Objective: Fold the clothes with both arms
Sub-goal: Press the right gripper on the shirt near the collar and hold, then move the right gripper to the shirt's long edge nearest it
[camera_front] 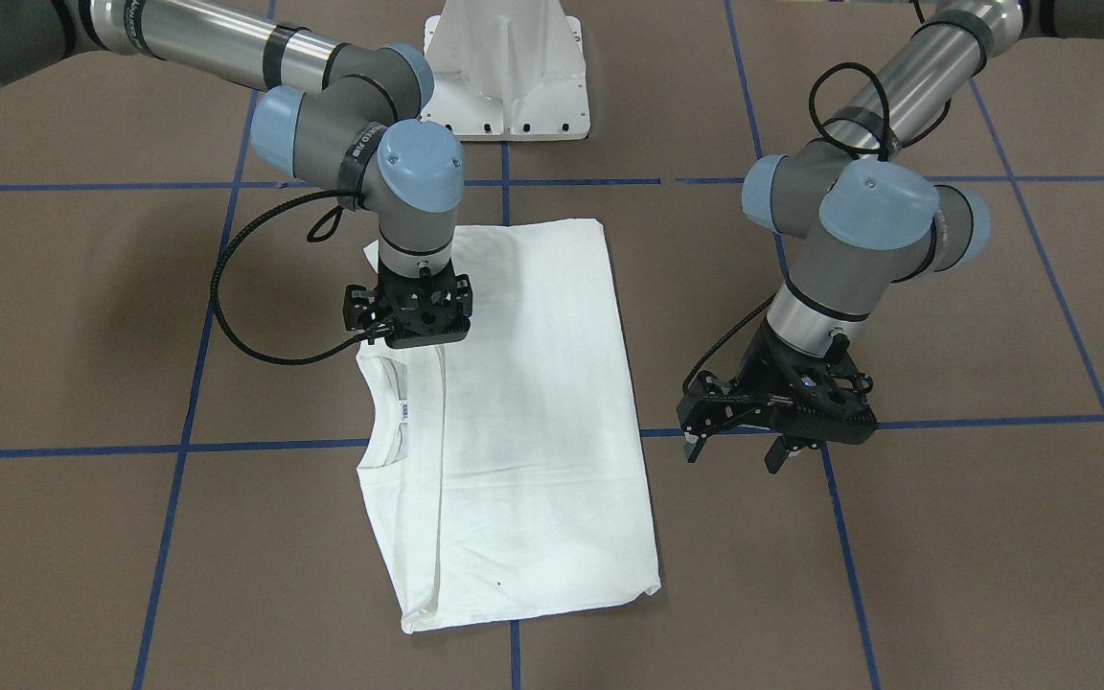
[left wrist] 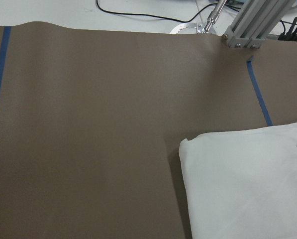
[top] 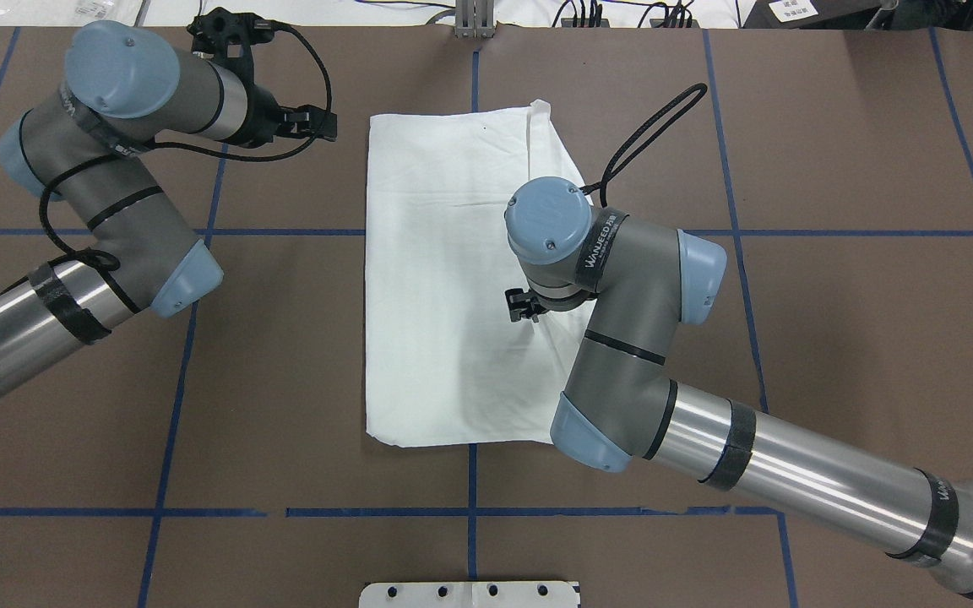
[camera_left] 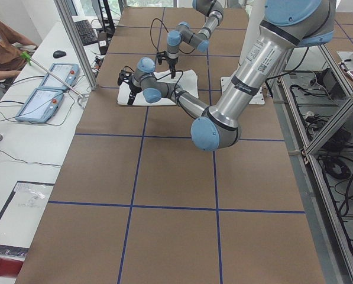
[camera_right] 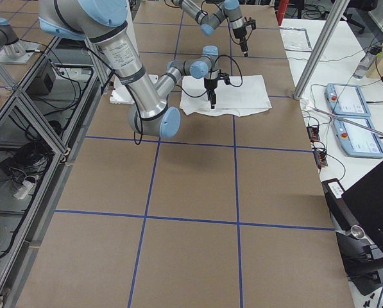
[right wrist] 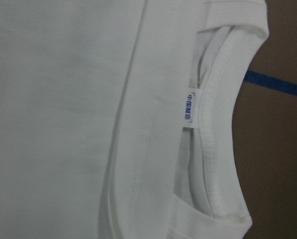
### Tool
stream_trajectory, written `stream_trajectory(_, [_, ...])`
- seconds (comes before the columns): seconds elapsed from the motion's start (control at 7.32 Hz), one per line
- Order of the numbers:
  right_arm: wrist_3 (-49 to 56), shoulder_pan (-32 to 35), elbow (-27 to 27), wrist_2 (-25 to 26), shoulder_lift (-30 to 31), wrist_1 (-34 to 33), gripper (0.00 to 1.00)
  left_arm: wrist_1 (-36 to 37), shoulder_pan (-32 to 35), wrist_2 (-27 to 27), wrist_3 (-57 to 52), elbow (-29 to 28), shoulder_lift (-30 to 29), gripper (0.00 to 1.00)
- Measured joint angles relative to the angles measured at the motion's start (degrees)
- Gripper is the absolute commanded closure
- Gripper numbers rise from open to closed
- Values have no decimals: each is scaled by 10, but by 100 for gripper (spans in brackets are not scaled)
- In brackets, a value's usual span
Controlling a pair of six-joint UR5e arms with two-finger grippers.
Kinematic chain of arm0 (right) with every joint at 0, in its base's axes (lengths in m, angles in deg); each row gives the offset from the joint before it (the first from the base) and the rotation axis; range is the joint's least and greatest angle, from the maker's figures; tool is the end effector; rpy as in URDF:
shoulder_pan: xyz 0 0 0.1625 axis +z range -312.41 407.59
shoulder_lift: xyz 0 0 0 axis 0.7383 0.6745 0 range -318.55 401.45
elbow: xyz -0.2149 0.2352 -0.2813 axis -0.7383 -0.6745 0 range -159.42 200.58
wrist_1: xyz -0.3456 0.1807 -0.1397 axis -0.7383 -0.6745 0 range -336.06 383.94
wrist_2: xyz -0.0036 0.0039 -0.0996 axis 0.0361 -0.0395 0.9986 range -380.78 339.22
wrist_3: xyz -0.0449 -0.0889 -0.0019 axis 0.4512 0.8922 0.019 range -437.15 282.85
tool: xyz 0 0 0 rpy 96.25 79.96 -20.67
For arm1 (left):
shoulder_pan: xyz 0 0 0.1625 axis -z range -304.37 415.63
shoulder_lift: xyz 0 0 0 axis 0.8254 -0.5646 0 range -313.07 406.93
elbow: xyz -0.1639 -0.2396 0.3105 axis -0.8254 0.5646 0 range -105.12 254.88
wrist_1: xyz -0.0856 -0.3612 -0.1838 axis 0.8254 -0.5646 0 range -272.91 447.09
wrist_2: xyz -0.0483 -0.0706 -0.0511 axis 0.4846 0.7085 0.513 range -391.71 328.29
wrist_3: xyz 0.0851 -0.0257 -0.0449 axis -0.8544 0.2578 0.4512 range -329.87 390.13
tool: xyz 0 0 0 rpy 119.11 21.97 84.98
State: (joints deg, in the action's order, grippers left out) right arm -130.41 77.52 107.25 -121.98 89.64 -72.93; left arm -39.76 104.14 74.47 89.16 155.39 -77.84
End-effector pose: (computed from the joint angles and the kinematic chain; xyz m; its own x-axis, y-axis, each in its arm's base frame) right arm -0.5727 -0.4614 0.2662 0.8315 -0.1984 0.5190 0.1199 0.9761 0.1811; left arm 0.4033 -0.6154 0.3008 0.5517 0.1220 -0.8251 0.3176 0.8840 0.3431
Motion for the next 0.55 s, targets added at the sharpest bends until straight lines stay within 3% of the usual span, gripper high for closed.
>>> stream_trajectory(0.55, [1, 0, 0, 0, 9, 1, 0, 0, 0, 0, 0, 0, 0, 0])
